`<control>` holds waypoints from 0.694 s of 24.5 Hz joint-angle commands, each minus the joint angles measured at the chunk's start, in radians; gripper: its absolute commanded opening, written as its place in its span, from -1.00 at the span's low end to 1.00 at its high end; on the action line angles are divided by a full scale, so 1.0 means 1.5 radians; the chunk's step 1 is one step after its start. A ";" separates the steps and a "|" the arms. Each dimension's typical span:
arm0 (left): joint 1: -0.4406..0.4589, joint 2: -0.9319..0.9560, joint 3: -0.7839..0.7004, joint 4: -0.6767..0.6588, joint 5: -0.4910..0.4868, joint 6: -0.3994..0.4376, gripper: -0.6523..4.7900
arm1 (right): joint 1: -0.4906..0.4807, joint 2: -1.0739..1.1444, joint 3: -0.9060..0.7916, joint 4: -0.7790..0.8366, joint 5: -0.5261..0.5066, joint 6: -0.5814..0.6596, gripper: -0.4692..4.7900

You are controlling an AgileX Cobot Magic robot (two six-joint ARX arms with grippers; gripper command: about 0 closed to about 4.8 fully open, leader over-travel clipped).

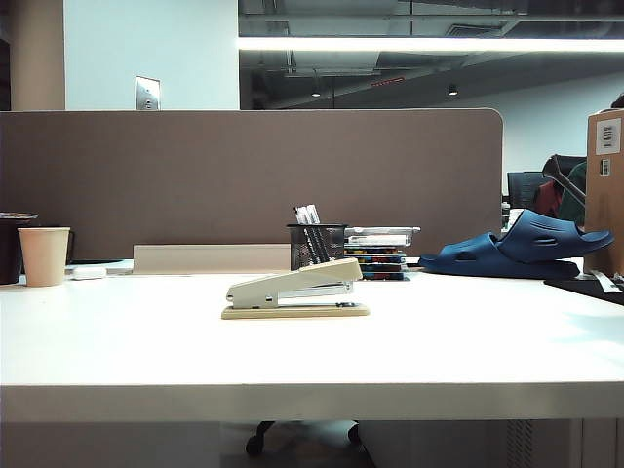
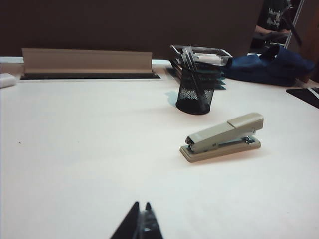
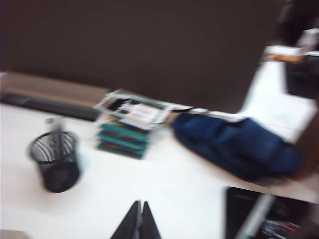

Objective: Press the stapler down.

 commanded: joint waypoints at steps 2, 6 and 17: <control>0.000 0.000 0.002 0.050 -0.012 0.001 -0.77 | -0.084 -0.128 -0.090 0.002 -0.039 0.001 -0.86; 0.000 0.000 0.001 0.113 -0.103 0.009 -0.77 | -0.096 -0.280 -0.214 0.002 -0.031 0.006 -0.86; 0.000 0.000 0.001 0.163 -0.178 0.021 -0.77 | -0.096 -0.577 -0.496 0.075 0.027 0.040 -0.86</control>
